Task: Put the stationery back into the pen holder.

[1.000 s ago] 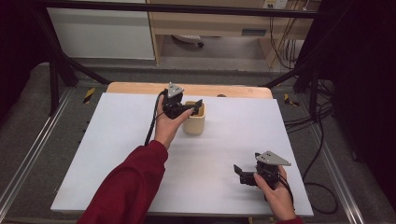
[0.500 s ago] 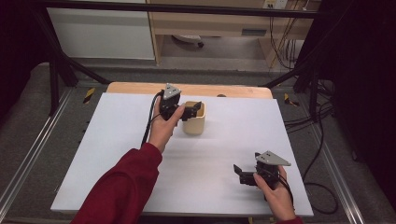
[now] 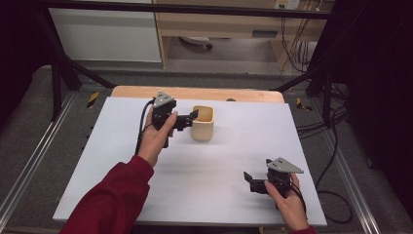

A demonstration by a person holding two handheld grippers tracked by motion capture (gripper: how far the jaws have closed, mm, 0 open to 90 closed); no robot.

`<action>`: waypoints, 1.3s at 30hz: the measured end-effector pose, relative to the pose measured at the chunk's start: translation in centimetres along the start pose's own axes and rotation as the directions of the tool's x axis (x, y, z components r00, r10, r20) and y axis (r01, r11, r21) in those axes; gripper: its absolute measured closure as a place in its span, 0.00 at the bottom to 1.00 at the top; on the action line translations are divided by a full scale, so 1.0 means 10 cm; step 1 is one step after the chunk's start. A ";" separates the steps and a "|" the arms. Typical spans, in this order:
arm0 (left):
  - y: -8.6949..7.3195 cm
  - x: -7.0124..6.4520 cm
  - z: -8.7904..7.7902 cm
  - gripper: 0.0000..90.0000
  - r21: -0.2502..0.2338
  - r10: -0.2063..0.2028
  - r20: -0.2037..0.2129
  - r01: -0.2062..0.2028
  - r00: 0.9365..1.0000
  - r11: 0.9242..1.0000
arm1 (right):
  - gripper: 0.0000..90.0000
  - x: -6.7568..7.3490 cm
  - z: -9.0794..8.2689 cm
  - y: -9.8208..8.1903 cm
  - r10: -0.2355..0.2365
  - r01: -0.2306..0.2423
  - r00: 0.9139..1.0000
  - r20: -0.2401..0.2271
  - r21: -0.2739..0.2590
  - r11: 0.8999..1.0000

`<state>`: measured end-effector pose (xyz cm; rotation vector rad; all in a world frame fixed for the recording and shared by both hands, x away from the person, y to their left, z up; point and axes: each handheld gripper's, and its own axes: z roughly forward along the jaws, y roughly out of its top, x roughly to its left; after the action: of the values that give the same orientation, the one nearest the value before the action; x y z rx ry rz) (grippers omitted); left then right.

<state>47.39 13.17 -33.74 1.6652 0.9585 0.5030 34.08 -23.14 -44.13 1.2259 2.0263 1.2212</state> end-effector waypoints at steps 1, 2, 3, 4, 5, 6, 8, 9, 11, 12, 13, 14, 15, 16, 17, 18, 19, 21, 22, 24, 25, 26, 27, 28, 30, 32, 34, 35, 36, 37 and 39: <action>-0.02 0.03 -0.05 0.06 -0.001 -0.002 -0.004 0.002 1.000 1.000 | 0.02 0.00 0.00 0.00 0.000 0.000 1.000 0.000 0.000 1.000; -0.03 0.05 -0.10 0.06 -0.005 -0.007 -0.008 0.007 1.000 1.000 | 0.02 0.00 0.00 0.00 0.006 -0.006 1.000 0.000 -0.001 1.000; -0.05 0.07 -0.15 0.06 -0.011 -0.009 -0.012 0.009 1.000 1.000 | 0.02 0.00 0.00 0.00 0.006 -0.006 1.000 0.000 -0.003 1.000; -0.06 0.10 -0.20 0.06 -0.012 -0.006 -0.017 0.006 1.000 1.000 | 0.02 0.00 -0.01 0.00 0.007 -0.007 1.000 0.000 -0.003 1.000; -0.08 0.12 -0.25 0.06 -0.016 -0.006 -0.021 0.005 1.000 1.000 | 0.02 0.00 -0.01 0.00 0.006 -0.006 1.000 0.002 -0.005 1.000; -0.10 0.14 -0.30 0.06 -0.019 -0.009 -0.024 0.009 1.000 1.000 | 0.02 0.00 -0.02 0.01 0.005 -0.005 1.000 0.003 -0.005 1.000; -0.14 0.17 -0.40 0.06 -0.025 -0.014 -0.028 0.013 1.000 1.000 | 0.02 -0.01 -0.02 0.00 0.002 -0.002 1.000 0.003 -0.005 1.000; -0.17 0.19 -0.45 0.06 -0.028 -0.014 -0.033 0.013 0.999 1.000 | 0.02 -0.01 -0.02 0.00 0.003 -0.003 1.000 0.004 -0.005 1.000; -0.23 0.21 -0.53 0.06 -0.029 -0.018 -0.033 0.017 0.999 0.999 | 0.02 -0.02 -0.02 0.00 0.004 -0.004 1.000 0.004 -0.003 1.000; -0.27 0.22 -0.57 0.06 -0.031 -0.023 -0.034 0.022 0.999 0.999 | 0.02 -0.01 -0.02 0.00 0.004 -0.004 1.000 0.003 -0.002 1.000; -0.30 0.23 -0.61 0.06 -0.031 -0.030 -0.034 0.029 0.999 0.999 | 0.02 -0.01 -0.02 0.00 0.002 -0.002 1.000 0.003 -0.003 1.000; -0.33 0.23 -0.65 0.06 -0.033 -0.036 -0.034 0.035 0.999 0.999 | 0.02 -0.01 -0.01 0.00 0.005 -0.005 1.000 0.003 -0.003 1.000; -0.36 0.24 -0.69 0.06 -0.035 -0.039 -0.034 0.038 0.999 0.999 | 0.02 -0.01 -0.01 0.00 0.006 -0.006 1.000 0.003 -0.003 1.000; -0.39 0.25 -0.72 0.06 -0.033 -0.042 -0.036 0.041 0.998 0.999 | 0.02 -0.01 -0.02 0.01 0.001 -0.001 1.000 0.003 -0.002 1.000; -0.42 0.25 -0.75 0.06 -0.032 -0.042 -0.037 0.041 0.998 0.999 | 0.02 0.00 -0.02 0.01 0.003 -0.003 1.000 0.002 -0.003 1.000; -0.44 0.25 -0.78 0.06 -0.032 -0.039 -0.039 0.038 0.998 0.999 | 0.02 0.00 -0.02 0.01 0.003 -0.003 1.000 0.003 -0.002 1.000; -0.47 0.26 -0.82 0.06 -0.034 -0.039 -0.042 0.037 0.998 0.999 | 0.02 -0.01 -0.02 0.01 0.003 -0.003 1.000 0.003 -0.002 1.000; -0.53 0.26 -0.88 0.06 -0.038 -0.039 -0.047 0.038 0.998 0.999 | 0.02 -0.01 -0.02 0.00 0.002 -0.002 1.000 0.004 -0.004 1.000; -0.57 0.26 -0.90 0.06 -0.036 -0.039 -0.047 0.038 0.998 0.999 | 0.02 -0.01 -0.02 0.00 0.007 -0.007 1.000 0.005 -0.006 1.000; -0.64 0.26 -0.95 0.06 -0.033 -0.043 -0.051 0.041 0.998 0.999 | 0.02 -0.01 -0.03 0.01 0.009 -0.009 1.000 0.005 -0.006 1.000; -0.68 0.27 -0.98 0.06 -0.032 -0.044 -0.052 0.043 0.998 0.999 | 0.02 -0.02 -0.03 0.01 0.010 -0.010 1.000 0.005 -0.006 1.000; -0.72 0.27 -1.01 0.06 -0.032 -0.047 -0.055 0.045 0.997 0.998 | 0.02 -0.02 -0.03 0.01 0.010 -0.010 1.000 0.006 -0.007 1.000; -0.75 0.28 -1.03 0.06 -0.030 -0.048 -0.061 0.046 0.997 0.998 | 0.02 -0.02 -0.03 0.01 0.009 -0.009 1.000 0.007 -0.008 1.000; -0.78 0.28 -1.05 0.06 -0.029 -0.047 -0.064 0.045 0.997 0.999 | 0.02 -0.03 -0.03 0.00 0.009 -0.009 1.000 0.009 -0.010 1.000; -0.85 0.29 -1.10 0.06 -0.030 -0.042 -0.087 0.040 0.995 0.999 | 0.02 -0.03 -0.04 0.01 0.012 -0.012 1.000 0.010 -0.009 1.000; -0.90 0.30 -1.13 0.06 -0.031 -0.040 -0.097 0.037 0.994 0.999 | 0.02 -0.04 -0.04 0.01 0.017 -0.017 1.000 0.012 -0.013 1.000; -0.94 0.30 -1.16 0.06 -0.031 -0.035 -0.099 0.032 0.994 0.999 | 0.02 -0.05 -0.05 0.01 0.023 -0.022 1.000 0.011 -0.014 1.000; -0.95 0.30 -1.17 0.06 -0.030 -0.033 -0.098 0.030 0.995 0.999 | 0.02 -0.05 -0.05 0.01 0.022 -0.022 1.000 0.012 -0.013 1.000; -0.97 0.29 -1.18 0.06 -0.029 -0.032 -0.098 0.029 0.995 0.999 | 0.02 -0.05 -0.05 0.01 0.022 -0.022 1.000 0.012 -0.014 1.000; -0.98 0.28 -1.20 0.06 -0.027 -0.029 -0.097 0.027 0.995 0.999 | 0.02 -0.05 -0.05 0.01 0.019 -0.019 1.000 0.012 -0.013 1.000; -1.01 0.27 -1.22 0.06 -0.021 -0.029 -0.094 0.027 0.995 0.999 | 0.02 -0.05 -0.05 0.01 0.019 -0.019 1.000 0.013 -0.013 1.000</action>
<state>36.57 23.39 -39.78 1.6202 1.0414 0.5744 33.98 -23.79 -43.85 1.2470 1.9984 1.2303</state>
